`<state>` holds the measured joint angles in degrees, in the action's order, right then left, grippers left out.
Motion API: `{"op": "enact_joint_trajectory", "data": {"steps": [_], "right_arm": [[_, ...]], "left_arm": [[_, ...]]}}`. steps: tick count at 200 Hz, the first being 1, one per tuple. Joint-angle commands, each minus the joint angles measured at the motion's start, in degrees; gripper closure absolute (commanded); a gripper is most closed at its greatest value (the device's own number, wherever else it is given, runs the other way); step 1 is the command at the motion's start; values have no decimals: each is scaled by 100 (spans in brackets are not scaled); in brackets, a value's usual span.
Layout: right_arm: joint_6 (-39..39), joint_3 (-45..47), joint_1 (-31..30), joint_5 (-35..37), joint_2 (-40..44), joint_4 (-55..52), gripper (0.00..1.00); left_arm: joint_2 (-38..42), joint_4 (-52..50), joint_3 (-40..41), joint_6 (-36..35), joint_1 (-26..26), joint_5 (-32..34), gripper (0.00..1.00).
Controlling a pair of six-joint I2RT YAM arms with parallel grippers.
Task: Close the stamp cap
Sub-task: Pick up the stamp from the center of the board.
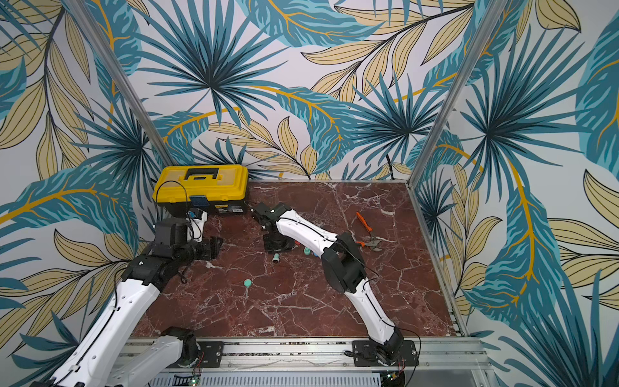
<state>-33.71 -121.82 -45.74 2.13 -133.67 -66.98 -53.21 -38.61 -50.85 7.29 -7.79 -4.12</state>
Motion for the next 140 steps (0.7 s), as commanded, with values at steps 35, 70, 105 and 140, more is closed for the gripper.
{"op": "enact_joint_trajectory", "data": {"steps": [35, 70, 105, 140], "right_arm": [[-438, -174, 3, -29, -366, 361, 58], [-415, -363, 3, -31, -617, 370, 59], [-406, -507, 3, -164, -834, 270, 63], [-346, -441, 3, -169, -837, 130, 66]], "left_arm": [[91, -15, -21, 18, 45, -96, 33], [96, -22, -21, 18, 41, -98, 33], [83, -16, -21, 18, 41, -95, 33], [41, -15, -30, 27, 41, -123, 33]]}}
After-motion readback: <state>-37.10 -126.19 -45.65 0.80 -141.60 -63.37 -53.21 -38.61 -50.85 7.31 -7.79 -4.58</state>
